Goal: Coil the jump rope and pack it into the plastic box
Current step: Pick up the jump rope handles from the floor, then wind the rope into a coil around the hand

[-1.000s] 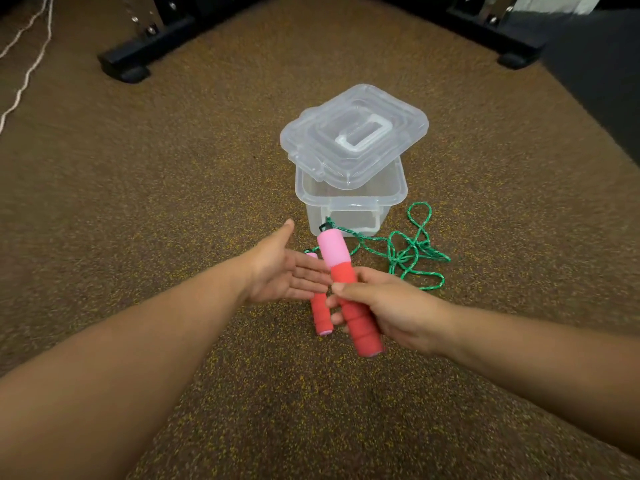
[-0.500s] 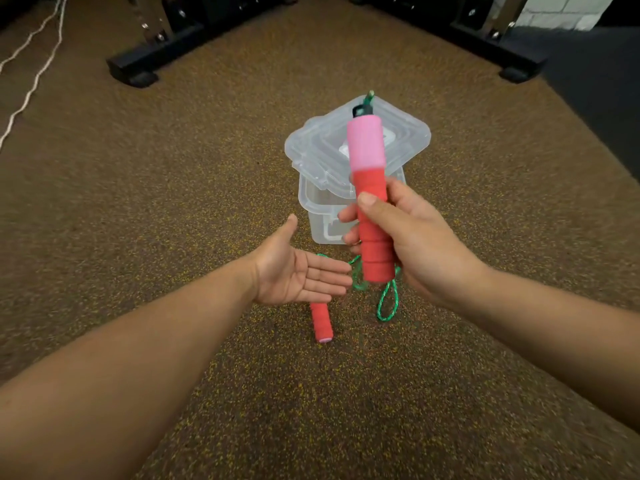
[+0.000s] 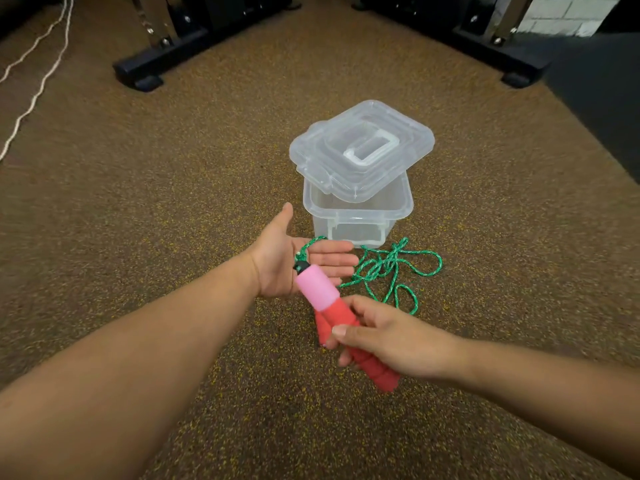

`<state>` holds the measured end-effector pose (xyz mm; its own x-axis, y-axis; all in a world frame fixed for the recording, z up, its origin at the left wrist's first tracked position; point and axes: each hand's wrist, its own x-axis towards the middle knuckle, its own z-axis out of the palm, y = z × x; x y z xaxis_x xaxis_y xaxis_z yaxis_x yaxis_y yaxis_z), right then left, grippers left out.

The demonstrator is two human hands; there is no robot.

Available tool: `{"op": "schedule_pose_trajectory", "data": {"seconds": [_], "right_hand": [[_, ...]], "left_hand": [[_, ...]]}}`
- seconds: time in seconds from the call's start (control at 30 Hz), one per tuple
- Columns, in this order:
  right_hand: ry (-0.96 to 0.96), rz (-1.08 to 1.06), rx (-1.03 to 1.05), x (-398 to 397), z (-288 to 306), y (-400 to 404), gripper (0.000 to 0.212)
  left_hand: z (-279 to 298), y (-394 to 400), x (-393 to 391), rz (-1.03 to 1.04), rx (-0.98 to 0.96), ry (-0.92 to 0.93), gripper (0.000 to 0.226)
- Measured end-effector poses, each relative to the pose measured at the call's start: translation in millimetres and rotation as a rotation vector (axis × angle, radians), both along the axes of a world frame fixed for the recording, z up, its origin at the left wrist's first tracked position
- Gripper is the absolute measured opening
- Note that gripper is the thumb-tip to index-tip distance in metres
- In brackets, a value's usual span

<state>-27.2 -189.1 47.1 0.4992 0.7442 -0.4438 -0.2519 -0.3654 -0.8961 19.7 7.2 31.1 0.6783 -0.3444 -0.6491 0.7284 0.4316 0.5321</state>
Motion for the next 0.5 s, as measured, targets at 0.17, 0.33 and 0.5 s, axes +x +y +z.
{"op": "schedule_pose_trajectory", "data": {"seconds": [0.17,0.33,0.5], "right_hand": [[-0.003,-0.042,0.003,-1.2,-9.7,-2.5,0.016],[-0.072,0.020,-0.004,1.3,-14.3,-2.1,0.014],[-0.101,0.116,-0.074,-10.9,-31.5,-7.6,0.018]], "left_hand": [[6.7,-0.9,0.0,-0.033,0.014,-0.037,0.090],[14.8,-8.8,-2.6,-0.109,0.066,-0.081,0.054],[21.9,-18.3,-0.3,-0.090,0.045,-0.115,0.039]]}}
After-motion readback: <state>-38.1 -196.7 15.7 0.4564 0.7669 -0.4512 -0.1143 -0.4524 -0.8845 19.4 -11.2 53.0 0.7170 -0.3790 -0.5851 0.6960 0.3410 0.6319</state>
